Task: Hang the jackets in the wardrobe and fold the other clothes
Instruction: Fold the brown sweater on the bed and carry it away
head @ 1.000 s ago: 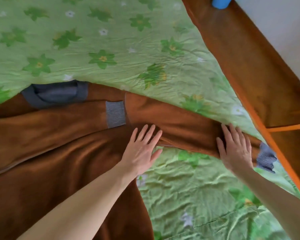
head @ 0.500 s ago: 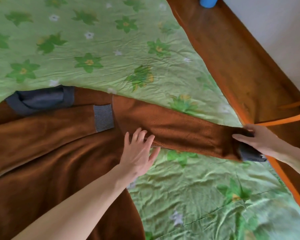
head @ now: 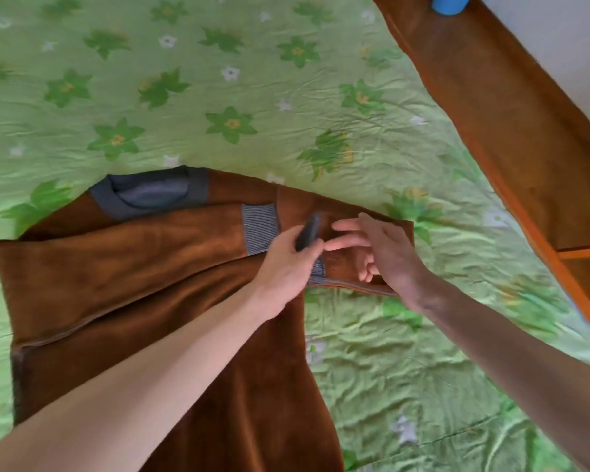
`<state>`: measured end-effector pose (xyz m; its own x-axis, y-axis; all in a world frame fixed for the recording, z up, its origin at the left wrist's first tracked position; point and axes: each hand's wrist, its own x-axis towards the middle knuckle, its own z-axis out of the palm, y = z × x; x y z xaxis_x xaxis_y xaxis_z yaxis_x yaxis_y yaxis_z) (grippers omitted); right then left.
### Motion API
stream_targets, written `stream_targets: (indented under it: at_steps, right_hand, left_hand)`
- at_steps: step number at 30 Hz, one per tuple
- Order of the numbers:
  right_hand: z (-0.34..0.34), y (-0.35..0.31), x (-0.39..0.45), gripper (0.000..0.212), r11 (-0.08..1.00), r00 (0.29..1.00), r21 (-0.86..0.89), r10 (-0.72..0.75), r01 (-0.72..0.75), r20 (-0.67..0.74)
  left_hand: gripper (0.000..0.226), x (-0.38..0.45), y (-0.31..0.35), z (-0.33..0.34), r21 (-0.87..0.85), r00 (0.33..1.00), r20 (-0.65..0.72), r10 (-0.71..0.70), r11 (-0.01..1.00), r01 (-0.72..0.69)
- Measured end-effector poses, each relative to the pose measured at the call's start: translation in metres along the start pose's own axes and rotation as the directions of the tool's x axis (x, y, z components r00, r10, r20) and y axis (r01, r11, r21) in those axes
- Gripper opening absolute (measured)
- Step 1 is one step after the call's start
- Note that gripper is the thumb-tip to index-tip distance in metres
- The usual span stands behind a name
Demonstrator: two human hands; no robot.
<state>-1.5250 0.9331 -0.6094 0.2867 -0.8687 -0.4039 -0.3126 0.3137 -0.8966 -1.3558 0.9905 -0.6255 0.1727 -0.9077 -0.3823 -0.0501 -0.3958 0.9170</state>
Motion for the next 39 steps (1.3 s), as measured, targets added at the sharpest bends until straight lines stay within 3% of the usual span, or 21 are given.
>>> stream_targets:
  at_steps: [4, 7, 11, 15, 19, 22, 29, 34, 39]
  right_hand:
    - [0.028, 0.013, 0.024, 0.026, 0.964, 0.954, -0.233, -0.183, 0.126, -0.238]
    - [0.044, 0.03, 0.036, 0.041, 0.787, 0.936, -0.596, -0.312, 0.157, -0.166]
    - [0.073, 0.03, 0.034, 0.052, 0.755, 0.956, -0.649, -0.251, 0.094, -0.153]
    - [0.108, 0.033, 0.035, 0.059, 0.718, 0.972, -0.69, -0.217, 0.095, -0.092]
    - [0.141, 0.04, 0.042, 0.063, 0.618, 0.983, -0.776, -0.186, 0.125, 0.01]
    - [0.16, 0.047, 0.045, 0.066, 0.562, 0.983, -0.814, -0.175, 0.146, 0.056]
    - [0.179, 0.064, 0.056, 0.07, 0.375, 0.985, -0.921, -0.169, 0.105, 0.044]
    - [0.18, 0.076, 0.06, 0.072, 0.3, 0.976, -0.947, -0.212, 0.114, 0.05]
    - [0.181, 0.076, 0.057, 0.069, 0.319, 0.95, -0.935, -0.308, 0.155, 0.052]
  left_hand:
    - [0.018, 0.004, 0.0, -0.068, -0.052, 0.981, -0.195, -0.025, 0.999, 0.015]
    - [0.024, 0.003, 0.001, -0.127, -0.018, 0.921, -0.389, 0.029, 0.999, -0.039]
    - [0.035, -0.003, -0.01, -0.207, -0.027, 0.825, -0.564, 0.039, 0.997, -0.066]
    - [0.021, -0.024, -0.037, -0.276, -0.04, 0.71, -0.704, 0.002, 0.998, -0.042]
    - [0.029, -0.051, -0.075, -0.324, -0.077, 0.642, -0.76, -0.103, 0.995, 0.069]
    - [0.018, -0.064, -0.099, -0.344, -0.135, 0.608, -0.773, -0.182, 0.983, 0.122]
    - [0.016, -0.07, -0.145, -0.367, -0.127, 0.561, -0.789, -0.25, 0.96, 0.249]
    - [0.028, -0.065, -0.159, -0.376, 0.026, 0.539, -0.827, -0.159, 0.948, 0.318]
    - [0.035, -0.064, -0.162, -0.383, 0.167, 0.507, -0.86, -0.053, 0.91, 0.379]
